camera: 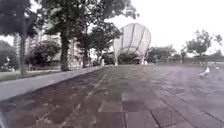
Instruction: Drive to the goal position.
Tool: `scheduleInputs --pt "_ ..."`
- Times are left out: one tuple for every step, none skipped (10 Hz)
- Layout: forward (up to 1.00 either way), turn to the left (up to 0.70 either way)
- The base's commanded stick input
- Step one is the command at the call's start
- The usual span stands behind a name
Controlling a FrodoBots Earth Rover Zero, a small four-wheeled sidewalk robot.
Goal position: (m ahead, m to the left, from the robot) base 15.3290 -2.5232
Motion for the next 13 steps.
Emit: scheduleInputs --pt "1.00 0.00" --pt "1.00 0.00" --pt "1.00 0.00" --pt "1.00 0.00" --pt "1.00 0.00" --pt "1.00 0.00" --pt "1.00 0.00" --pt "1.00 0.00" --pt "1.00 0.00" --pt "1.00 0.00" --pt "1.00 0.00" --pt "1.00 0.00" --pt "1.00 0.00"
